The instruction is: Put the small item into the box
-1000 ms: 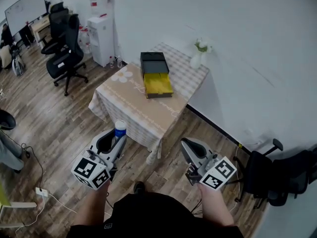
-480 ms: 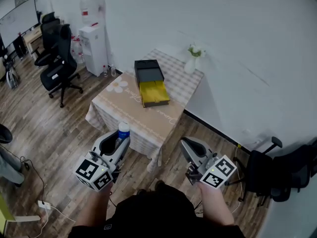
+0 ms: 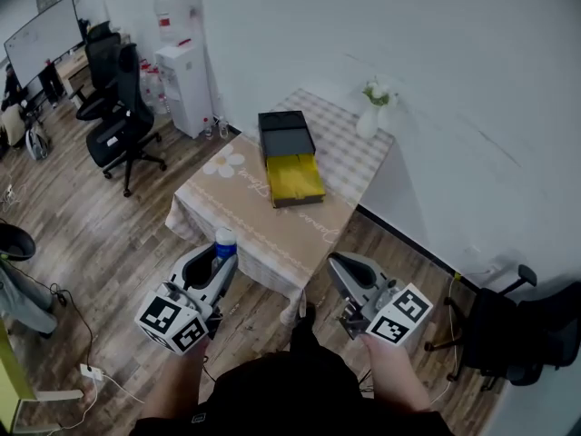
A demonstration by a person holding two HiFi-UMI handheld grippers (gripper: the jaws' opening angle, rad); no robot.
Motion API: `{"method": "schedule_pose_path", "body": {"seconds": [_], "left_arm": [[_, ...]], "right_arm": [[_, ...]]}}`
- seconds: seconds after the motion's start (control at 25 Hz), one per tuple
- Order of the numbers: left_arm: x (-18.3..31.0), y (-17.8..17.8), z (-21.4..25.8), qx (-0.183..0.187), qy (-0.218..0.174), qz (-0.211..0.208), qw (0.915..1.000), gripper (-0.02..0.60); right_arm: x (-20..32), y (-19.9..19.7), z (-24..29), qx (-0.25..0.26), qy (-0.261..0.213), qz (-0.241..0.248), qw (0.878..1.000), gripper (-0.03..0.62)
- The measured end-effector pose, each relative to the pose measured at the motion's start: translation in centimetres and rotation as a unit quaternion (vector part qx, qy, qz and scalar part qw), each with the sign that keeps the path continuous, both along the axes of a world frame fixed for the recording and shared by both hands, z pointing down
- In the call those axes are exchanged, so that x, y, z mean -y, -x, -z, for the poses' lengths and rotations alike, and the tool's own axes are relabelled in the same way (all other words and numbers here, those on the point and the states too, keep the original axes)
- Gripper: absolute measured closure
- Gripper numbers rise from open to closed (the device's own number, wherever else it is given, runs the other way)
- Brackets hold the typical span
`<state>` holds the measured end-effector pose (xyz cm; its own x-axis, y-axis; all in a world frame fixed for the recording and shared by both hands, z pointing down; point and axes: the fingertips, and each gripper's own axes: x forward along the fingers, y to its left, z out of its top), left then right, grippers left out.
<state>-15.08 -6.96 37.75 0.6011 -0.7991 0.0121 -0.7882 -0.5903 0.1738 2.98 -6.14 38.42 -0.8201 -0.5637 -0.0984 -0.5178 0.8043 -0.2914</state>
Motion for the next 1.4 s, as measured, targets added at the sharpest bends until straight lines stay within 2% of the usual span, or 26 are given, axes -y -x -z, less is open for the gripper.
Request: {"method": "schedule_pose_path", "body": {"seconds": [0.44, 0.88, 1.16, 1.4], "left_arm": [[12.2, -5.2, -1.6, 0.016, 0.027, 0.011, 0.9995, 0.446], [18.7, -8.8, 1.1, 0.029, 0.007, 0.043, 0.9987, 0.446], [20.1, -7.3, 1.1, 0.035, 0.005, 0.056, 0.9978, 0.446], [22.3, -5.3, -0.5, 0.032, 0.013, 0.043, 0.9985, 0.446]], "right_arm": [[13.0, -4.5, -3.1, 0.01, 0.039, 0.018, 0.999, 0.556], [21.0, -8.4, -0.9, 0.026, 0.016, 0.037, 0.999, 0.556], [22.7, -7.1, -1.1, 0.026, 0.021, 0.048, 0.998, 0.556], [23.8, -4.9, -1.2, 0.014, 0.026, 0.037, 0.999, 0.556]]}}
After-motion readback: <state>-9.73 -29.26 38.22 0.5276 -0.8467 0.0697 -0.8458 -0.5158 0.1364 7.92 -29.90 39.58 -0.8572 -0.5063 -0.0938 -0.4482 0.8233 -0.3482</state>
